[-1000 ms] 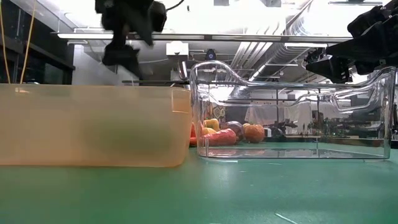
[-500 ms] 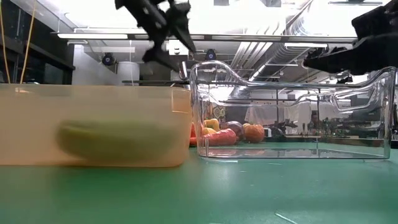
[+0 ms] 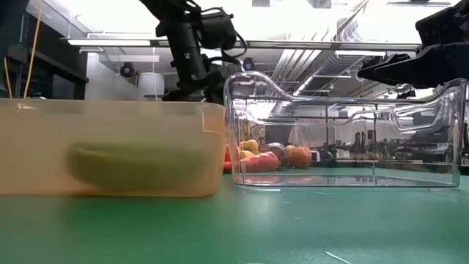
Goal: Sort produce into baskets
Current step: Put the red bell pepper into the orange bin, then put the red chili pepper into the orange bin
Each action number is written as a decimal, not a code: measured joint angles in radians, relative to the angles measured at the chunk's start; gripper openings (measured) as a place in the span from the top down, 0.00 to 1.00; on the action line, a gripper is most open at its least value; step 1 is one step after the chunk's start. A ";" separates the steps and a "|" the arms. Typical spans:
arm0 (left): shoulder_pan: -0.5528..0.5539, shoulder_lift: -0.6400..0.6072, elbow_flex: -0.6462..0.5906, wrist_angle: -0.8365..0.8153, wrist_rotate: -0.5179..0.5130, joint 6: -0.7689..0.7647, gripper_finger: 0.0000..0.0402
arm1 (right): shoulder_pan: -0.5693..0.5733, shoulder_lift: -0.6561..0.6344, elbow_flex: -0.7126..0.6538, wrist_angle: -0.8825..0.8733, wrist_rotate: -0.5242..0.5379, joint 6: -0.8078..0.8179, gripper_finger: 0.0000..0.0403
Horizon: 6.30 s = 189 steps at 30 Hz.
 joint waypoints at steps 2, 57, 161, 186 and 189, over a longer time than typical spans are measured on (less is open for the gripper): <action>-0.003 0.030 0.032 -0.002 -0.011 -0.019 0.15 | 0.000 0.000 0.000 0.000 0.000 0.000 0.09; -0.081 -0.187 0.113 -0.050 -0.074 0.101 0.50 | 0.000 0.000 0.000 0.000 -0.016 0.283 0.09; 0.136 -0.719 -0.300 0.120 -0.168 0.310 0.21 | -0.240 1.948 1.229 -0.535 0.052 1.798 0.29; 0.078 -0.719 -0.300 0.218 -0.018 0.200 0.21 | -0.054 1.600 1.239 -0.364 0.278 1.279 0.64; 0.047 -0.719 -0.300 0.284 -0.018 0.194 0.21 | -0.004 1.610 1.239 -0.232 0.236 1.221 0.64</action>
